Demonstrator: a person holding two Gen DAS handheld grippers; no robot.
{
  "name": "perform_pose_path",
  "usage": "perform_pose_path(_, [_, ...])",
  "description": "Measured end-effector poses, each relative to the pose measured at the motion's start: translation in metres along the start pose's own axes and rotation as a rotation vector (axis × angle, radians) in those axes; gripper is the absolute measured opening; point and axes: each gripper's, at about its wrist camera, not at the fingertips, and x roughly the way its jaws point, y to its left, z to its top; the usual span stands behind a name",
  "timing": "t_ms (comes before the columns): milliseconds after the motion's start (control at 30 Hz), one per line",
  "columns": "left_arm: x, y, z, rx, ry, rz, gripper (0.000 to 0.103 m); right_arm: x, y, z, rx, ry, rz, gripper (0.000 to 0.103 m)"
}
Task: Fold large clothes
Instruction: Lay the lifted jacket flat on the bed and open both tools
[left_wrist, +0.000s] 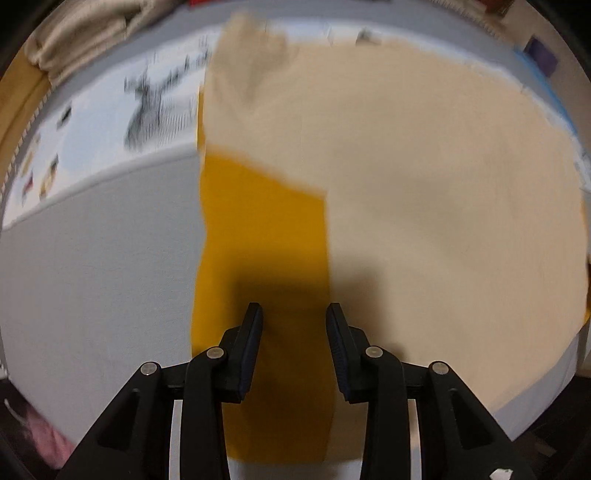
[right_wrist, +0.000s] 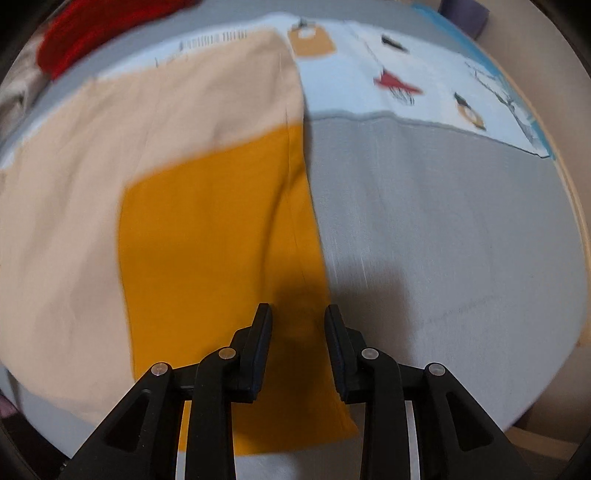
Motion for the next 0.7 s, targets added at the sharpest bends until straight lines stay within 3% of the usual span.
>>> perform_pose_path(100, [-0.007,0.004,-0.011,-0.02,-0.017,0.03,0.034,-0.01,0.001,-0.009,0.001,-0.001,-0.037,0.031])
perform_pose_path(200, [-0.033,0.002,-0.021,0.001,-0.102,0.156,0.034,-0.048,-0.005,-0.014,0.043,-0.125,-0.091,0.031])
perform_pose_path(267, [-0.053,-0.002,-0.032,0.001,-0.184,0.183,0.034,-0.082,-0.008,-0.018,0.074,-0.247,-0.098,0.031])
perform_pose_path(367, [-0.081,-0.01,-0.051,-0.02,-0.323,0.155,0.034,-0.136,-0.008,-0.034,0.1,-0.446,-0.085,0.031])
perform_pose_path(400, [-0.086,-0.013,-0.057,-0.017,-0.337,0.159,0.034,-0.155,-0.006,-0.044,0.109,-0.51,-0.063,0.031])
perform_pose_path(500, [-0.11,-0.022,-0.072,-0.034,-0.415,0.138,0.032,-0.192,0.002,-0.066,0.133,-0.622,-0.007,0.031])
perform_pose_path(600, [-0.124,-0.024,-0.088,-0.068,-0.458,0.081,0.031,-0.216,0.011,-0.09,0.151,-0.677,0.045,0.031])
perform_pose_path(700, [-0.127,-0.021,-0.113,-0.088,-0.469,0.057,0.025,-0.225,0.018,-0.111,0.184,-0.663,0.102,0.031])
